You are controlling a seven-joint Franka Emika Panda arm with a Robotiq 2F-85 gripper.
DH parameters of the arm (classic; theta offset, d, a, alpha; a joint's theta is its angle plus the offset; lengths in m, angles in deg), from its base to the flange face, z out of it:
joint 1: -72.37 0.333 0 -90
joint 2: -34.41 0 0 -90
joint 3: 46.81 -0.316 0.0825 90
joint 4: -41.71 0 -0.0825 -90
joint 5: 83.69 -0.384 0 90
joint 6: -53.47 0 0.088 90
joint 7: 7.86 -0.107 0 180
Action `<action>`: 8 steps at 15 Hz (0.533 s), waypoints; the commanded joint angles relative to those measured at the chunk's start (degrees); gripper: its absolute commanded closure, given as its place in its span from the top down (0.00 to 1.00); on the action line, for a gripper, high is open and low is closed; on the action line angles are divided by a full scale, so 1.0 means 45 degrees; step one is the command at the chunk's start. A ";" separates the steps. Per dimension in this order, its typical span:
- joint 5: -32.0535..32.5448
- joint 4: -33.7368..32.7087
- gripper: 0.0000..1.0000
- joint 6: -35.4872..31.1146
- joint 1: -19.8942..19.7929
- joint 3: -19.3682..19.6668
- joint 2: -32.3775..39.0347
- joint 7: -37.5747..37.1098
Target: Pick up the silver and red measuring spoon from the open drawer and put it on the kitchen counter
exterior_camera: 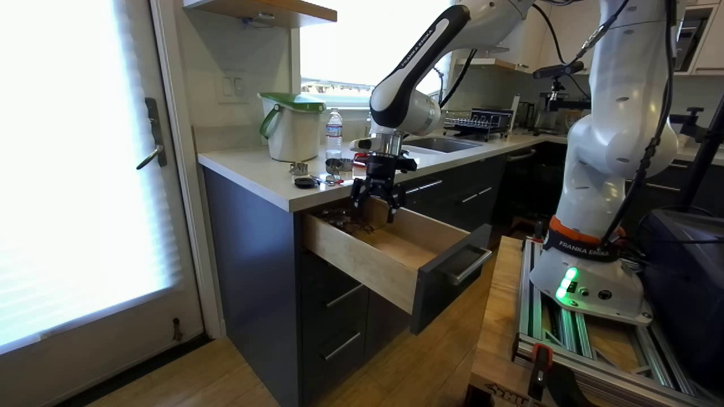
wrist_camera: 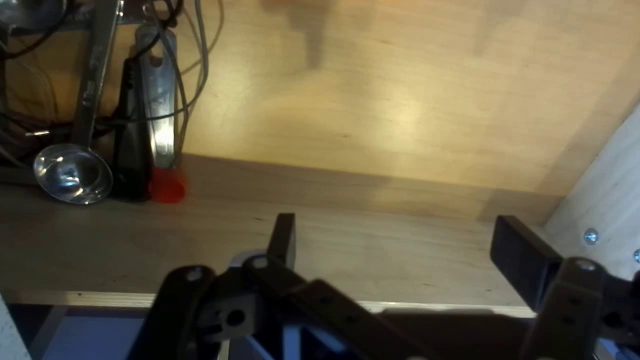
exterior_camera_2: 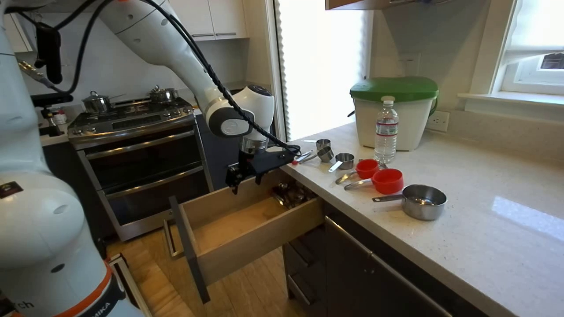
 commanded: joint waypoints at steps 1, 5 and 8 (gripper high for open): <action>0.0347 -0.0166 1.00 -0.0488 -0.0943 -0.0821 0.0469 -0.0715; 0.0045 -0.0372 1.00 -0.0907 -0.1521 -0.1345 0.1136 -0.0423; 0.0208 -0.0558 1.00 -0.1318 -0.1833 -0.1698 0.1723 -0.0464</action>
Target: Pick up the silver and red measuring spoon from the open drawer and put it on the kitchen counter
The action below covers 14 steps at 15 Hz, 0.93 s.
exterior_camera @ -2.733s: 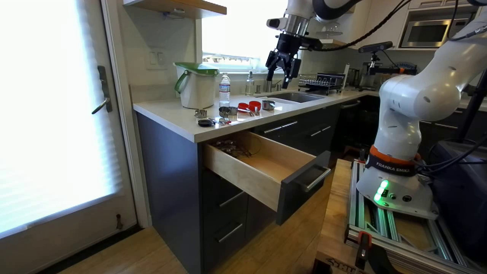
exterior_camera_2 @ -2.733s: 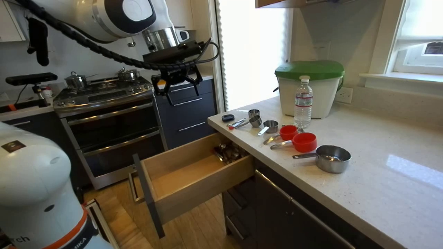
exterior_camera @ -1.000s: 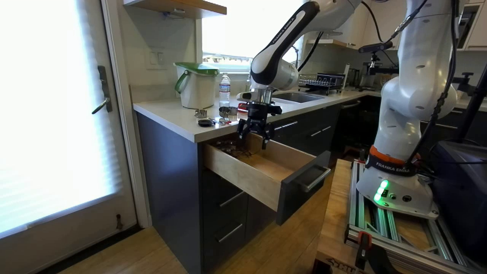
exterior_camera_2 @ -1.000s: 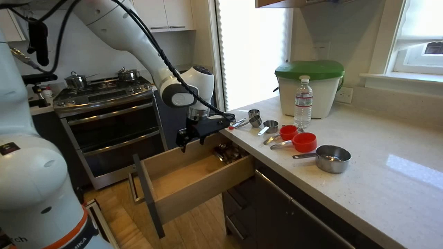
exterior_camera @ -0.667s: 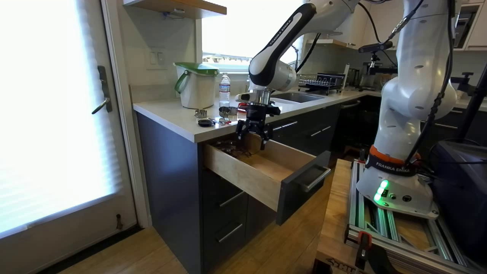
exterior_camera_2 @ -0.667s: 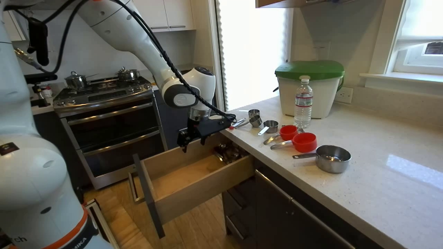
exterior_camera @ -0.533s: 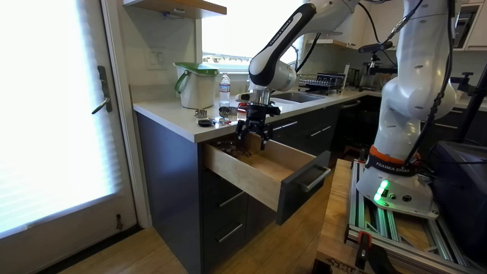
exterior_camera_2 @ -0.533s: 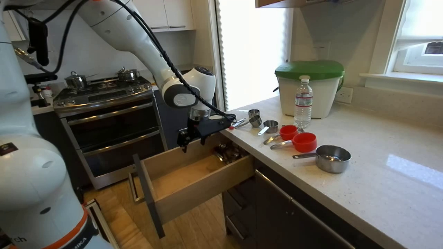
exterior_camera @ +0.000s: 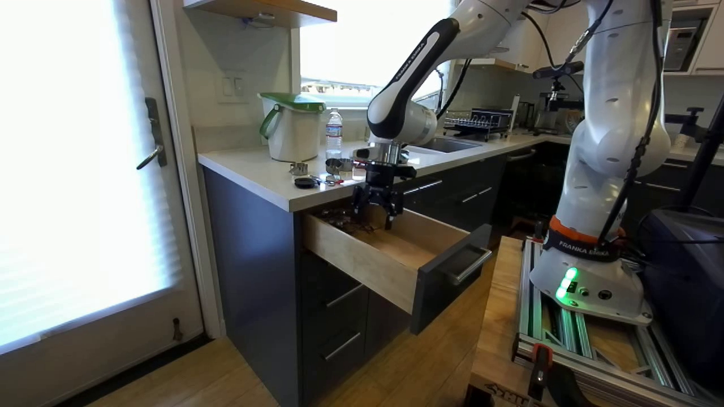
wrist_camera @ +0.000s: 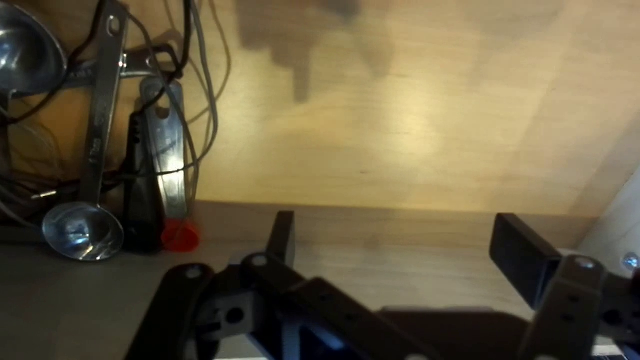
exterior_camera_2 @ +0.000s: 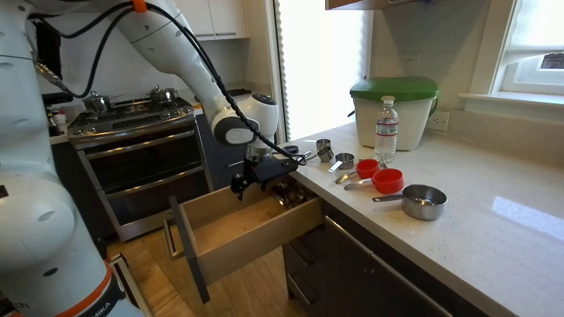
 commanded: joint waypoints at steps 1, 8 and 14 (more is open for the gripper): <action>0.0150 -0.0439 1.00 -0.0678 -0.0556 -0.0622 0.0947 -0.0035; 0.0671 -0.1147 0.59 -0.2045 -0.1066 -0.1226 0.2211 -0.0570; 0.1584 -0.1187 0.58 -0.4272 -0.1415 -0.1667 0.2914 -0.1867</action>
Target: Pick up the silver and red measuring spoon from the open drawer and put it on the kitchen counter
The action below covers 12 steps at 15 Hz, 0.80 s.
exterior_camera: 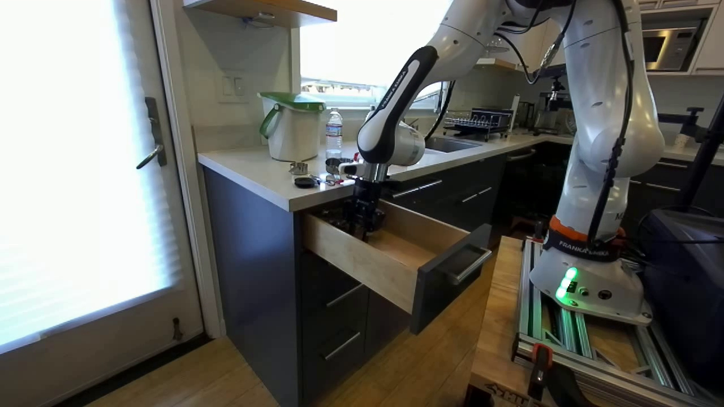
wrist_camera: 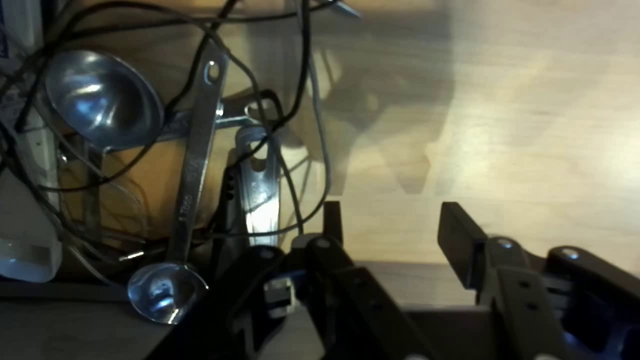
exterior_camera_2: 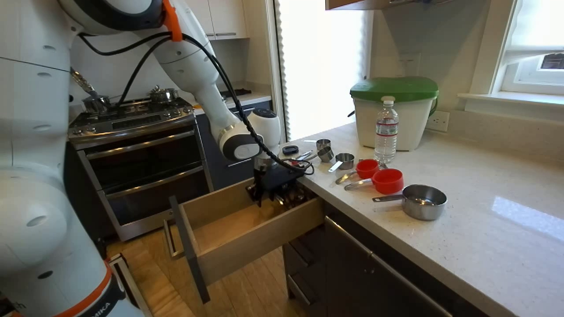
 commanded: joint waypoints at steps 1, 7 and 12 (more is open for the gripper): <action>0.0892 -0.0170 0.58 -0.1589 -0.0520 -0.0489 0.0684 -0.0929; 0.3612 0.0106 0.59 -0.4069 -0.0338 -0.0155 0.1264 -0.3881; 0.6148 0.0080 0.51 -0.4646 0.0052 0.0602 0.1329 -0.6062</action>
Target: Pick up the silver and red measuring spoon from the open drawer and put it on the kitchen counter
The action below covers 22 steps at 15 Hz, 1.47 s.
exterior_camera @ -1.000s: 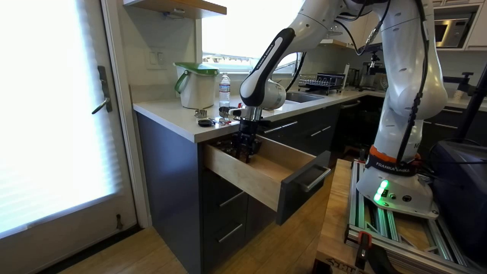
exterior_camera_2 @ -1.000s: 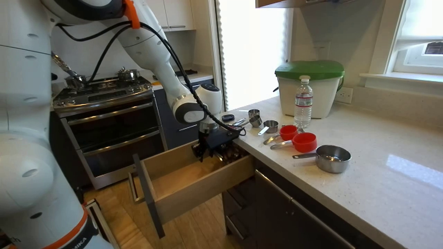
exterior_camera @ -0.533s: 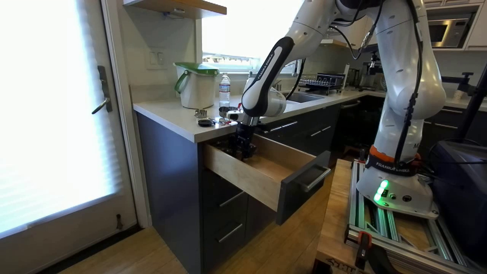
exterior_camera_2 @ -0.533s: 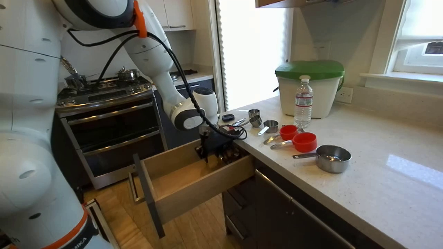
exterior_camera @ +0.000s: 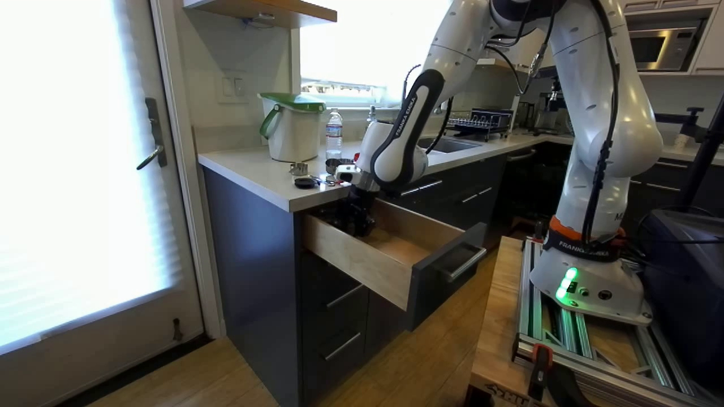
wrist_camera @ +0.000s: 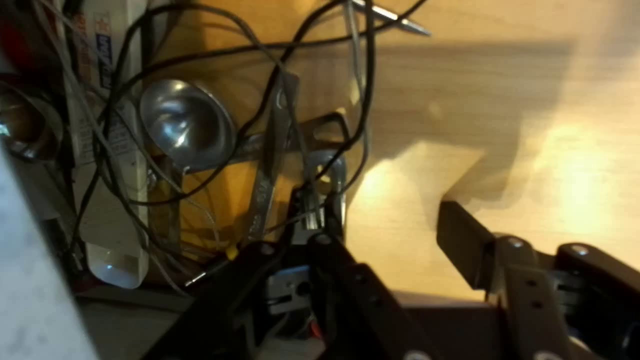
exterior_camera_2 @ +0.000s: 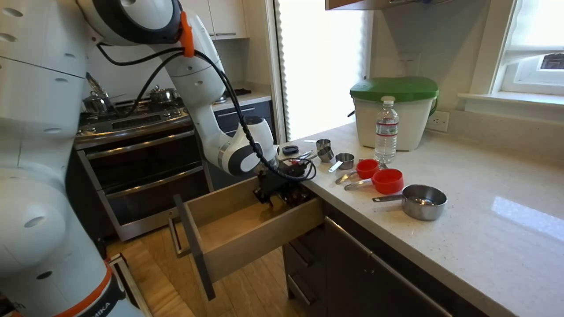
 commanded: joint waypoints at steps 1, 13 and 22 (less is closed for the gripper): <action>0.1850 -0.0204 0.51 -0.0397 0.0449 0.0824 0.0102 -0.1537; 0.3068 -0.0632 0.56 0.2239 -0.1531 -0.1338 0.0153 -0.2206; 0.2139 -0.0920 0.58 0.4437 -0.2404 -0.2235 0.0219 -0.1157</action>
